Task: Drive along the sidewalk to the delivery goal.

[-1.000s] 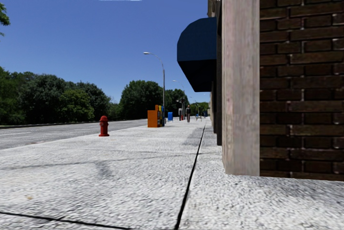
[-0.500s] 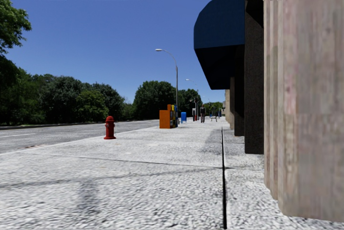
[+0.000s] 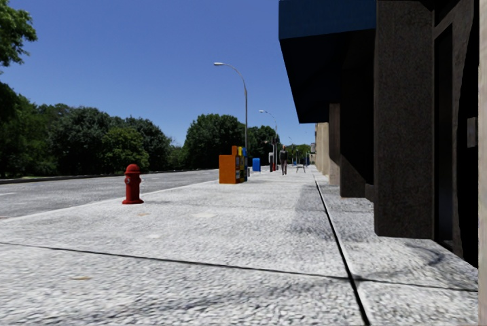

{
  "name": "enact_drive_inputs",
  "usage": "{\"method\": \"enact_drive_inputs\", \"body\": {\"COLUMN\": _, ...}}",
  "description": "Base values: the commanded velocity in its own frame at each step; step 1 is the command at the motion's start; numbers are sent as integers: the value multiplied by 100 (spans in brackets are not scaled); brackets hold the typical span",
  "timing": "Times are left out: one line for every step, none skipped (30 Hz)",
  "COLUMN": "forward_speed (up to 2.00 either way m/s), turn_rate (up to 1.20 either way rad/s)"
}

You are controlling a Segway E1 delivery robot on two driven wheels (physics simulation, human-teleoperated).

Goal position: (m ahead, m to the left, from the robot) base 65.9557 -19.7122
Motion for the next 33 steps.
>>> {"method": "enact_drive_inputs", "body": {"forward_speed": 200, "turn_rate": -22}}
{"method": "enact_drive_inputs", "body": {"forward_speed": 200, "turn_rate": -27}}
{"method": "enact_drive_inputs", "body": {"forward_speed": 200, "turn_rate": -35}}
{"method": "enact_drive_inputs", "body": {"forward_speed": 200, "turn_rate": -35}}
{"method": "enact_drive_inputs", "body": {"forward_speed": 200, "turn_rate": -37}}
{"method": "enact_drive_inputs", "body": {"forward_speed": 200, "turn_rate": -37}}
{"method": "enact_drive_inputs", "body": {"forward_speed": 200, "turn_rate": -37}}
{"method": "enact_drive_inputs", "body": {"forward_speed": 200, "turn_rate": -37}}
{"method": "enact_drive_inputs", "body": {"forward_speed": 200, "turn_rate": -37}}
{"method": "enact_drive_inputs", "body": {"forward_speed": 200, "turn_rate": -37}}
{"method": "enact_drive_inputs", "body": {"forward_speed": 200, "turn_rate": -37}}
{"method": "enact_drive_inputs", "body": {"forward_speed": 200, "turn_rate": -37}}
{"method": "enact_drive_inputs", "body": {"forward_speed": 200, "turn_rate": -37}}
{"method": "enact_drive_inputs", "body": {"forward_speed": 200, "turn_rate": -37}}
{"method": "enact_drive_inputs", "body": {"forward_speed": 200, "turn_rate": -37}}
{"method": "enact_drive_inputs", "body": {"forward_speed": 200, "turn_rate": -37}}
{"method": "enact_drive_inputs", "body": {"forward_speed": 200, "turn_rate": -37}}
{"method": "enact_drive_inputs", "body": {"forward_speed": 200, "turn_rate": -37}}
{"method": "enact_drive_inputs", "body": {"forward_speed": 200, "turn_rate": -37}}
{"method": "enact_drive_inputs", "body": {"forward_speed": 200, "turn_rate": -37}}
{"method": "enact_drive_inputs", "body": {"forward_speed": 200, "turn_rate": -37}}
{"method": "enact_drive_inputs", "body": {"forward_speed": 200, "turn_rate": -37}}
{"method": "enact_drive_inputs", "body": {"forward_speed": 200, "turn_rate": -37}}
{"method": "enact_drive_inputs", "body": {"forward_speed": 200, "turn_rate": -37}}
{"method": "enact_drive_inputs", "body": {"forward_speed": 200, "turn_rate": -37}}
{"method": "enact_drive_inputs", "body": {"forward_speed": 200, "turn_rate": -37}}
{"method": "enact_drive_inputs", "body": {"forward_speed": 200, "turn_rate": -37}}
{"method": "enact_drive_inputs", "body": {"forward_speed": 200, "turn_rate": -37}}
{"method": "enact_drive_inputs", "body": {"forward_speed": 200, "turn_rate": -37}}
{"method": "enact_drive_inputs", "body": {"forward_speed": 200, "turn_rate": -37}}
{"method": "enact_drive_inputs", "body": {"forward_speed": 200, "turn_rate": -37}}
{"method": "enact_drive_inputs", "body": {"forward_speed": 200, "turn_rate": -37}}
{"method": "enact_drive_inputs", "body": {"forward_speed": 200, "turn_rate": 0}}
